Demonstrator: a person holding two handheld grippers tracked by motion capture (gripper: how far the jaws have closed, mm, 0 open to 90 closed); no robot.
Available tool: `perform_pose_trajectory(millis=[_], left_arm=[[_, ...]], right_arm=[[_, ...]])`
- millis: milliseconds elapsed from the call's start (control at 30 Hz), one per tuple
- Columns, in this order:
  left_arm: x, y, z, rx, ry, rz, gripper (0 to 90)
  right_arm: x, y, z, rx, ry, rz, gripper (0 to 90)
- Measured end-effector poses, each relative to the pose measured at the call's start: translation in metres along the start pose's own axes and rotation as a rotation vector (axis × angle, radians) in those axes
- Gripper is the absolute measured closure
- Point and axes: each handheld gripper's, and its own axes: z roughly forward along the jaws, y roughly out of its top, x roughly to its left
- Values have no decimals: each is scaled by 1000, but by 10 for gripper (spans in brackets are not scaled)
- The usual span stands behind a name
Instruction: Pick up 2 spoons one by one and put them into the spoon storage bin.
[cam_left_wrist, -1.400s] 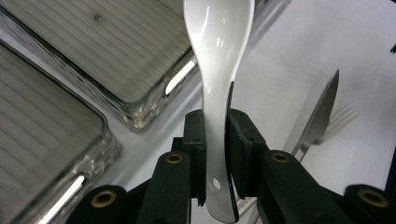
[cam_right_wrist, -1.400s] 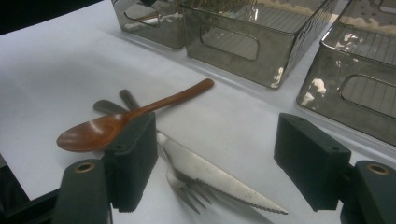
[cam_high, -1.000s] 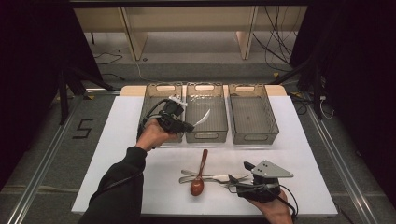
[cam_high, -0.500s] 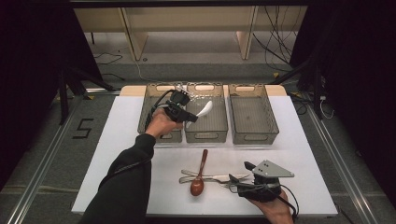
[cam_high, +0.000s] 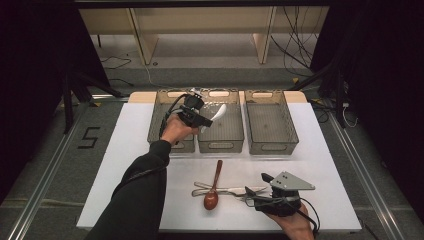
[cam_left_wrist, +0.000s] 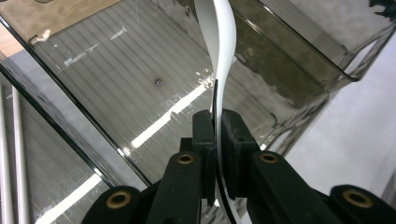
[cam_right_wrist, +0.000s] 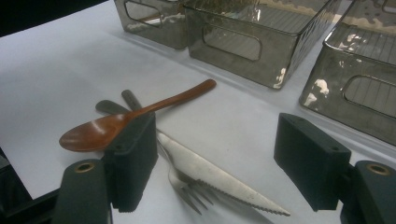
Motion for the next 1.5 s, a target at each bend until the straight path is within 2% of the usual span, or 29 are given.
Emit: perform_pose_trajectory(millis=[800,833,867,900,1033,1267,1500], left_arm=[[7,4,16,-6,49,-38,834],[7,4,17,-17,48,-50,820],[7,5,17,-20,55,-60,740],[6,5,17,-24,59,-58,666],[1,8,11,-12,50,-37,540],[-6,6,-10,-29,25,-48,418],[-14,-11,-29,-43,1,-47,345]], right_arm=[[0,0,0,0,2,3,308],[0,0,0,-1,3,1,308],[0,0,0,1,2,3,308],[0,0,0,0,3,3,308],[-1,0,-1,-2,2,0,308],[0,0,-1,-4,2,2,308],[1,1,0,-3,1,0,308]])
